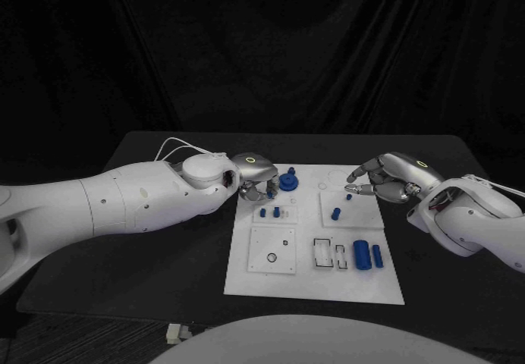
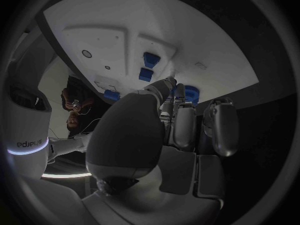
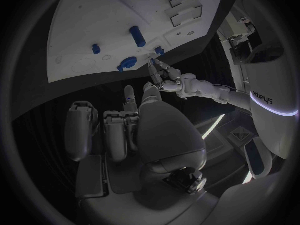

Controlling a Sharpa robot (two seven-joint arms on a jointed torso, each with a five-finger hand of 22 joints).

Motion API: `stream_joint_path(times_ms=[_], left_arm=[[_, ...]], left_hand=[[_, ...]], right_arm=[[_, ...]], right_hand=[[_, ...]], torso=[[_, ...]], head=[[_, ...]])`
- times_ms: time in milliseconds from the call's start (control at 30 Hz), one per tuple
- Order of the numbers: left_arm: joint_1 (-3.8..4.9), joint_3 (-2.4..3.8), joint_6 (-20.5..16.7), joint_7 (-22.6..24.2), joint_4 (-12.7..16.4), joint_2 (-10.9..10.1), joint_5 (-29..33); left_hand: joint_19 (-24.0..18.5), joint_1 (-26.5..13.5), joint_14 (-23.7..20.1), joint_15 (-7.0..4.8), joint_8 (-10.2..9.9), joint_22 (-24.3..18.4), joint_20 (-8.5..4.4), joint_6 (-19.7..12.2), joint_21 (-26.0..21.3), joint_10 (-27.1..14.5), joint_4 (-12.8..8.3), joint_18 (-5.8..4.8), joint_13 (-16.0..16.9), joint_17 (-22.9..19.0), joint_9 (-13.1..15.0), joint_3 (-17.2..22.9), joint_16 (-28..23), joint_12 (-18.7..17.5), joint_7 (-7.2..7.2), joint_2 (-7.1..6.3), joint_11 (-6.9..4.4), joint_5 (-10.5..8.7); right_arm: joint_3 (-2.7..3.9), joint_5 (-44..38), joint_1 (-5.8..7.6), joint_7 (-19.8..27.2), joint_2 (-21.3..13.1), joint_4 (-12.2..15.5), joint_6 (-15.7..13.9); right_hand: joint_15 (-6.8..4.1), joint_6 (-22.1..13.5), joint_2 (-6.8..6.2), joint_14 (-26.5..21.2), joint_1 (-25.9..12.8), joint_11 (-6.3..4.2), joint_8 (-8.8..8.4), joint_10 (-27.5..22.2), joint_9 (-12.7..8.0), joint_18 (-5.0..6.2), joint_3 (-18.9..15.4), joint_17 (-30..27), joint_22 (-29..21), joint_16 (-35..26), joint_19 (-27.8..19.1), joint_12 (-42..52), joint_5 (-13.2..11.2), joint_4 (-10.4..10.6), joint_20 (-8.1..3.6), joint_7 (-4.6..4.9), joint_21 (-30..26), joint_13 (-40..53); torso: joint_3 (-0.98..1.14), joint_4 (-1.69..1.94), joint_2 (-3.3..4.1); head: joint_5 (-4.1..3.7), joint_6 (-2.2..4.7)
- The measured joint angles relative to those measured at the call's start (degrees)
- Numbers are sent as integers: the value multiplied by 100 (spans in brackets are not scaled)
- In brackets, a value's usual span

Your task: Assemble the parts on the task board

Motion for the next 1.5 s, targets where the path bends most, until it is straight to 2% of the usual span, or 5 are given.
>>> stream_joint_path(times_ms=[167,767,1500], left_arm=[[-8,0,-27,-5,-65,54,0],[-49,1,-102,-3,-148,148,-1],[-113,10,23,-62,-232,230,0]], left_hand=[[0,-23,0,0,-60,0,0,-107,0,0,-15,0,-18,-20,-17,17,0,0,-10,-23,0,0],[0,-44,0,0,-83,-1,0,-107,-24,0,0,0,-25,-46,-23,32,-21,-1,-10,-2,1,0],[-42,-44,0,0,-88,-2,0,-107,-109,-1,-16,1,-33,-136,-24,48,-91,-2,-10,-3,1,0]], right_arm=[[0,0,-1,0,0,0,2],[0,0,-2,0,-14,12,4],[0,0,-7,3,-4,5,4]], right_hand=[[0,0,0,0,0,0,0,0,0,0,0,0,0,0,0,1,0,0,0,0,0,1],[0,0,0,0,1,0,0,0,0,0,0,0,-1,0,0,12,0,0,0,0,0,1],[4,0,6,4,6,1,0,0,0,0,0,0,-1,0,0,0,0,0,0,0,1,8]], torso=[[0,2,1],[1,4,1],[1,3,1]], head=[[-4,0],[-15,0],[-21,0]])
